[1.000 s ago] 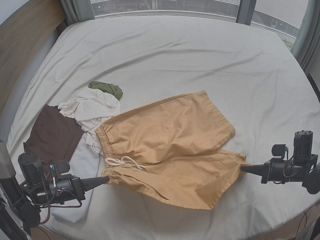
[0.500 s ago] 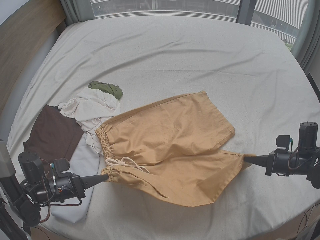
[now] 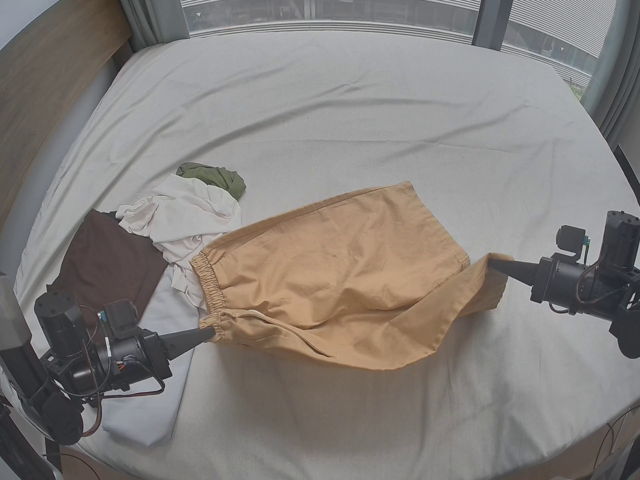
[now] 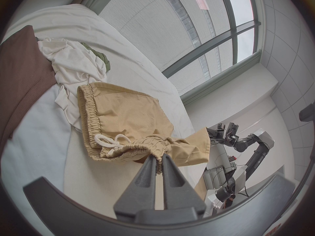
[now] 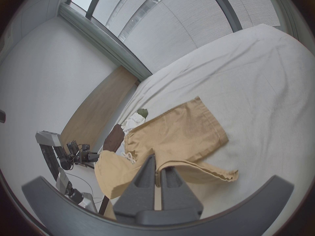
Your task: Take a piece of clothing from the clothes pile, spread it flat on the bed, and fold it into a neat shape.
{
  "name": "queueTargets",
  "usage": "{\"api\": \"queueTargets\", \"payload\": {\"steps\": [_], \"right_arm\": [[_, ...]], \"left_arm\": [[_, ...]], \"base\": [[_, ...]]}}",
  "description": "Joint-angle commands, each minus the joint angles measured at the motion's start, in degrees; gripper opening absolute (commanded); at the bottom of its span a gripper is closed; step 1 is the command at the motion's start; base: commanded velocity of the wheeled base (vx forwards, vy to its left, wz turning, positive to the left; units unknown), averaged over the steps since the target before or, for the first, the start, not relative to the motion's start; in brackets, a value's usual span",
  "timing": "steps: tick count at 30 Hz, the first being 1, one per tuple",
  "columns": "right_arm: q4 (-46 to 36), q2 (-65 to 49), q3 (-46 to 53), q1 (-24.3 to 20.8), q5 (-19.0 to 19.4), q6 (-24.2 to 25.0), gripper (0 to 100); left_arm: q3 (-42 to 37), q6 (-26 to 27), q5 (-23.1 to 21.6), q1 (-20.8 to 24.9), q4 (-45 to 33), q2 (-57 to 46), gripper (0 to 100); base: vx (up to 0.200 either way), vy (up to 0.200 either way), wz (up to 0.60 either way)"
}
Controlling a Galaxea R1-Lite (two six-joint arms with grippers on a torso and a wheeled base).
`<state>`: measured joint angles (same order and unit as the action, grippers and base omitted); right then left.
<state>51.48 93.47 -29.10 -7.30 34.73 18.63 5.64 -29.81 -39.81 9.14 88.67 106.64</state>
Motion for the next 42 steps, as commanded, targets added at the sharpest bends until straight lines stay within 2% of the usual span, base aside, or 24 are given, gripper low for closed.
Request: {"api": "queueTargets", "payload": {"steps": [1,9,14,19,29,37,42], "right_arm": [[0.81,4.62,-2.81,0.10,-0.72,0.09,0],[0.20,6.47,-8.52,-0.17,-0.72,0.18,0],[0.02,6.82,-11.95,-0.34,-0.81,2.03,0],[0.02,9.02,-16.16,-0.43,-0.72,2.11,0],[-0.86,15.34,-24.87,-0.34,-0.72,2.20,0],[-1.56,18.68,-31.46,-0.78,-0.72,2.20,0],[-5.07,20.79,-36.64,-1.22,-0.81,2.20,0]], "left_arm": [[-0.20,0.10,0.09,-0.35,0.01,-0.21,0],[0.07,0.27,0.62,-1.14,0.01,0.06,0],[1.30,0.10,0.70,-2.38,0.01,0.14,0],[3.67,-0.60,6.15,-1.76,-0.08,0.50,0],[5.08,-0.78,8.88,-1.32,-0.08,1.73,0],[6.57,-2.98,9.14,-1.58,-0.17,2.96,0],[7.19,-3.15,9.40,-1.85,-0.34,3.40,0]], "base": [[0.000,0.000,0.00],[0.000,0.000,0.00],[0.000,0.000,0.00],[0.000,0.000,0.00],[0.000,0.000,0.00],[0.000,0.000,0.00],[0.000,0.000,0.00]]}}
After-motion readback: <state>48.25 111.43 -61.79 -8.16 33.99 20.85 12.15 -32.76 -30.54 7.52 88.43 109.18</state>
